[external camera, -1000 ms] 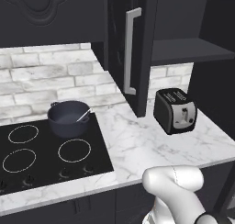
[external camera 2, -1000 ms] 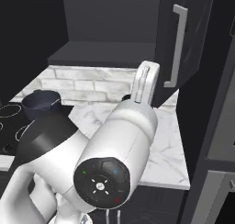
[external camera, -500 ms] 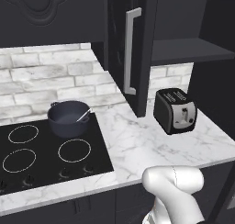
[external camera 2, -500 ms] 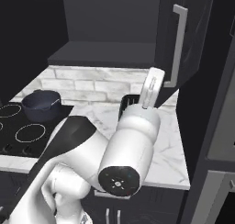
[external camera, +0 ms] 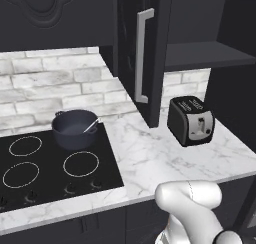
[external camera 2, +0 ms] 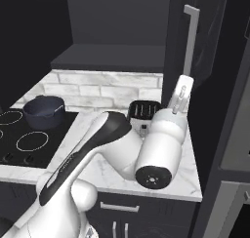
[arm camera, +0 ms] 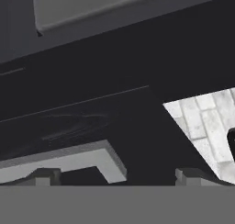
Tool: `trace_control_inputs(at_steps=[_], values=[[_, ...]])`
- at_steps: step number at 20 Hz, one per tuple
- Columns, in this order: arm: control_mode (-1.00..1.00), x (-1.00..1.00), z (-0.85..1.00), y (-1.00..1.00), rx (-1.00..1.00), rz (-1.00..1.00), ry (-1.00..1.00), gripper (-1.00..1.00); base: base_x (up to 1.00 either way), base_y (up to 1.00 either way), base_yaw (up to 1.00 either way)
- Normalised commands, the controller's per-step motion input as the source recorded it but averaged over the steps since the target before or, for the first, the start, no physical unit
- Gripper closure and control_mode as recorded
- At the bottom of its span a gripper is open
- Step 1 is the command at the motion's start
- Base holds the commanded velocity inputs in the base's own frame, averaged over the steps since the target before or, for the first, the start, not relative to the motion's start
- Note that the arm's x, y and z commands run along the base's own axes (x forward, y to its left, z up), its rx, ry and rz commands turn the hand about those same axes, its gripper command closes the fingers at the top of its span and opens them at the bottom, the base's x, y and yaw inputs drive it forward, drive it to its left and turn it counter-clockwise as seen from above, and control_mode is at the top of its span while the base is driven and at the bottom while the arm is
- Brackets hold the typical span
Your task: Open the cabinet and move the ladle to the pot. Then close the cabinet.
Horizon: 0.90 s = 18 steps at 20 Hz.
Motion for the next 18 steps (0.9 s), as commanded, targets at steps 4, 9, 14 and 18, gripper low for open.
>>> trace_control_inputs(at_steps=[4, 9, 14, 18], values=[[-1.00, 0.47, 0.00, -0.28, 0.00, 0.00, -0.12, -1.00, 0.00, 0.00, 0.00], [-1.00, 0.37, -0.02, -0.16, 0.00, 0.00, -0.13, -1.00, 0.00, 0.00, 0.00], [-1.00, 0.16, -0.02, 0.03, 0.00, 0.03, -0.12, -1.00, 0.00, 0.00, 0.00], [-1.00, 0.30, -0.01, 0.13, 0.00, 0.04, -0.06, -1.00, 0.00, 0.00, 0.00]])
